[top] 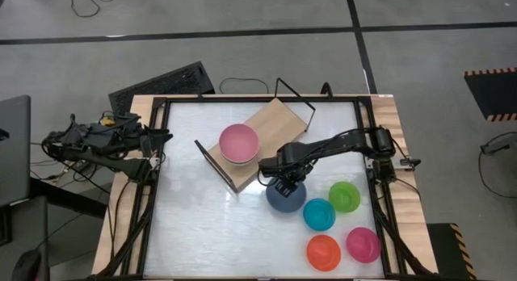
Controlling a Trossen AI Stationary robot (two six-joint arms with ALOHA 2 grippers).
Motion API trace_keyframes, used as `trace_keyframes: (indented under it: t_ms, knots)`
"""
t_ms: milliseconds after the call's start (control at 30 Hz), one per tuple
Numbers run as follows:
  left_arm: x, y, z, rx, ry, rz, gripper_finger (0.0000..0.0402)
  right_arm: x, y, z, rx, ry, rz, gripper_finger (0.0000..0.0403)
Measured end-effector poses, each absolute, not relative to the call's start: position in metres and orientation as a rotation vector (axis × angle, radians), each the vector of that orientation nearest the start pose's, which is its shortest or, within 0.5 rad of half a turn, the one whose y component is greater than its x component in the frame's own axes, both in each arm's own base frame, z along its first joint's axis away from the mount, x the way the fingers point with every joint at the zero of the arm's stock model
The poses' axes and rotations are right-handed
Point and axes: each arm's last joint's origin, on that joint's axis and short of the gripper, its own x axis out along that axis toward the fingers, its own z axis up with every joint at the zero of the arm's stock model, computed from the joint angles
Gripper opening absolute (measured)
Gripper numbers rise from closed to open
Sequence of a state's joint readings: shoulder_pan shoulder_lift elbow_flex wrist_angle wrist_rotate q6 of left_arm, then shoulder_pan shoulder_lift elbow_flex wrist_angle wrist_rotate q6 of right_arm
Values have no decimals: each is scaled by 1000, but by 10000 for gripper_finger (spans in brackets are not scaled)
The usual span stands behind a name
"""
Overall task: Place and stack bowls onto a shelf
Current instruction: Stack the blue bowl on top of the pink bowl on the shelf
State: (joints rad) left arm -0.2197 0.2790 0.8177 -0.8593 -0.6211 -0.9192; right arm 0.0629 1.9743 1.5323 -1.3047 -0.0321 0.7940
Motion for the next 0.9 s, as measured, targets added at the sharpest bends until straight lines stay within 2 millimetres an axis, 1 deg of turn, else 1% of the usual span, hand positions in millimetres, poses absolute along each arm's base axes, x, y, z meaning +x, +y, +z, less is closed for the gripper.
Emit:
trace_keyframes:
  t_ms: [67, 100, 167, 300, 333, 467, 533, 633, 733, 833, 900]
  knots:
    - [35, 9, 324, -768, 91, 500, 245, 352, 23, 200, 558, 1671, -637, 245]
    - [35, 9, 324, -769, 91, 501, 245, 353, 24, 200, 562, 1668, -638, 223]
    - [35, 10, 324, -771, 87, 514, 245, 353, 24, 200, 566, 1660, -637, 168]
    - [35, 10, 324, -771, 82, 521, 245, 357, 24, 199, 579, 1642, -615, 38]
    - [35, 10, 324, -771, 82, 521, 245, 357, 24, 200, 586, 1634, -607, 28]
    - [35, 10, 324, -771, 82, 521, 245, 359, 23, 205, 605, 1629, -602, 29]
    - [35, 10, 324, -771, 82, 522, 245, 360, 22, 215, 609, 1614, -596, 29]
    - [35, 10, 324, -772, 82, 522, 245, 358, 21, 240, 605, 1595, -591, 29]
    - [35, 10, 324, -771, 87, 524, 245, 348, 18, 274, 613, 1562, -588, 29]
    - [35, 10, 324, -771, 88, 523, 245, 338, 15, 310, 641, 1467, -592, 29]
    - [35, 10, 324, -771, 87, 523, 245, 335, 10, 334, 673, 1363, -583, 29]
